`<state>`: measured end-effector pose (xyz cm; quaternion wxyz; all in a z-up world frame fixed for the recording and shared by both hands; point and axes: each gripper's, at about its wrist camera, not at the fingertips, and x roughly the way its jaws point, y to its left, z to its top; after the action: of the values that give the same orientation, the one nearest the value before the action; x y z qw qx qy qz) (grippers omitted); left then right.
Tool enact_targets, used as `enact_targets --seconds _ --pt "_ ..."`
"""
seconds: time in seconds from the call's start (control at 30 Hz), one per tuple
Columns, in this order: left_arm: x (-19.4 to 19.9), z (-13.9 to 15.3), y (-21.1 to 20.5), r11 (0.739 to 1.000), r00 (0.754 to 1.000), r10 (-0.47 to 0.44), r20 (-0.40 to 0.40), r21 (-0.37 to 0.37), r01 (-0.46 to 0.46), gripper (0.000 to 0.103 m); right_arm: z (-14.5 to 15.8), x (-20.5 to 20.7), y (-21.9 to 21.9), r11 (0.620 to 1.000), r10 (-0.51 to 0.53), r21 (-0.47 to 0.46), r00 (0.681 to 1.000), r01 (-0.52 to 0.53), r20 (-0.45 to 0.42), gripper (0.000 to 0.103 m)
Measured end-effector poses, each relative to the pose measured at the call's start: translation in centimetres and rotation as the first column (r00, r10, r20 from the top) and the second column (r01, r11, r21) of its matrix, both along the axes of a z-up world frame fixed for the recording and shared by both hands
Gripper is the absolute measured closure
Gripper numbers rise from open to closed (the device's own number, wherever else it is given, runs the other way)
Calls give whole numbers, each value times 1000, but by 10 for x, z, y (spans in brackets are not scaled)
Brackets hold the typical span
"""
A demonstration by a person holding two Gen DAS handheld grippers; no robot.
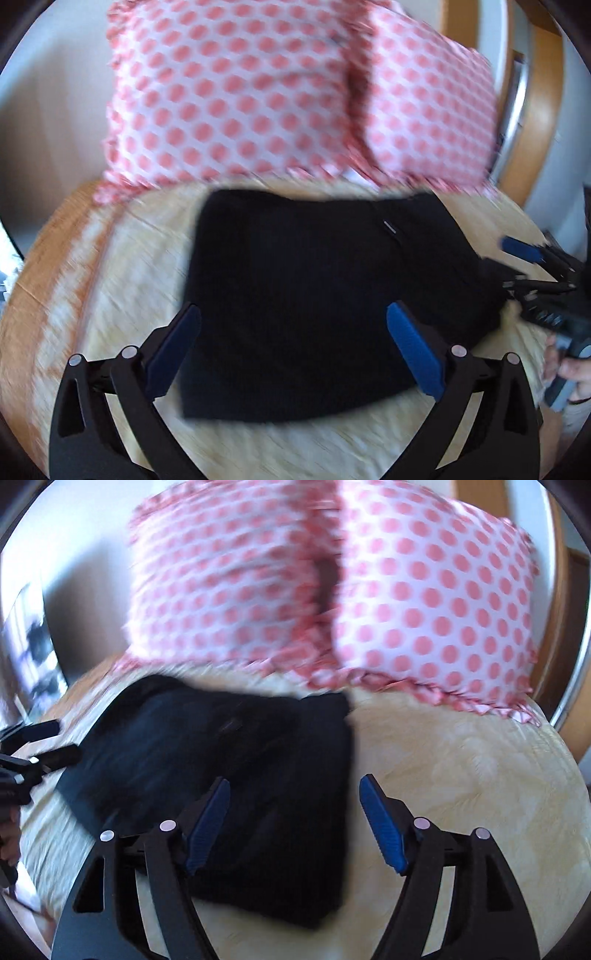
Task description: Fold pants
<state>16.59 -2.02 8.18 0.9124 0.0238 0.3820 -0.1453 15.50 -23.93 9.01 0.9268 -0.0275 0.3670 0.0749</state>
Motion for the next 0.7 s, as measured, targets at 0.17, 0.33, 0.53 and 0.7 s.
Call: enact_targets --seconds 0.17,0.33,0.53,0.7 --pt "-7 -31 -22 995 999 13 -48 99 -8 2 -31 -2 34 985 -14 -170 996 -1 -85 25" --pt "2 -51 -15 999 992 45 -121 26 -42 2 -42 -1 24 991 -76 -115 991 64 -106 15" --pt "-13 -35 -1 998 995 56 -85 -6 -57 2 -40 -23 -16 979 -153 118 984 164 -96 5" --pt "-60 -27 28 986 990 141 24 88 -143 2 -29 -77 -10 973 -134 188 991 131 4 1"
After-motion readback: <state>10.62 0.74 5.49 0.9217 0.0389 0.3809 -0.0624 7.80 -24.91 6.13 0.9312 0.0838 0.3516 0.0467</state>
